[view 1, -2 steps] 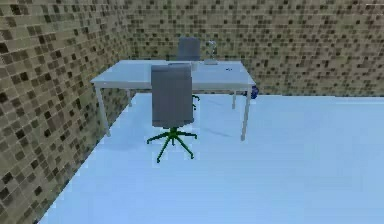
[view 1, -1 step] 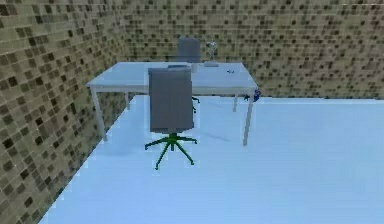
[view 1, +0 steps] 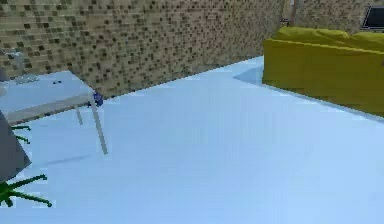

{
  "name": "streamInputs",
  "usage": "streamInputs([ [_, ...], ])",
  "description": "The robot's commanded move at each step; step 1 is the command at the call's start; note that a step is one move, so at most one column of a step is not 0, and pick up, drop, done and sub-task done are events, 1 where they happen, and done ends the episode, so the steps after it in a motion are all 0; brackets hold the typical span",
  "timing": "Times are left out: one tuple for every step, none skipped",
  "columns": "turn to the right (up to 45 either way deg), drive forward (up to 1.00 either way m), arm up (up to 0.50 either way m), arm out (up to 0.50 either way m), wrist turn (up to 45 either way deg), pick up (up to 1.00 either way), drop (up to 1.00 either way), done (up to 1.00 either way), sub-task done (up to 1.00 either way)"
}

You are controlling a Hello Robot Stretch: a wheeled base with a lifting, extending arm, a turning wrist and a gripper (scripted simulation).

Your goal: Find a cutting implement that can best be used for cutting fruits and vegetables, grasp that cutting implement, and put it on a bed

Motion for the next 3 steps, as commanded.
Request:
streamInputs([
  [45.0,0.00,0.00,0.00,0.0,0.00,0.00,0.00,0.00],
  [42.0,0.00,0.00,0.00,0.0,0.00,0.00,0.00,0.00],
  [0.0,0.35,0.00,0.00,0.0,0.00,0.00,0.00,0.00],
])
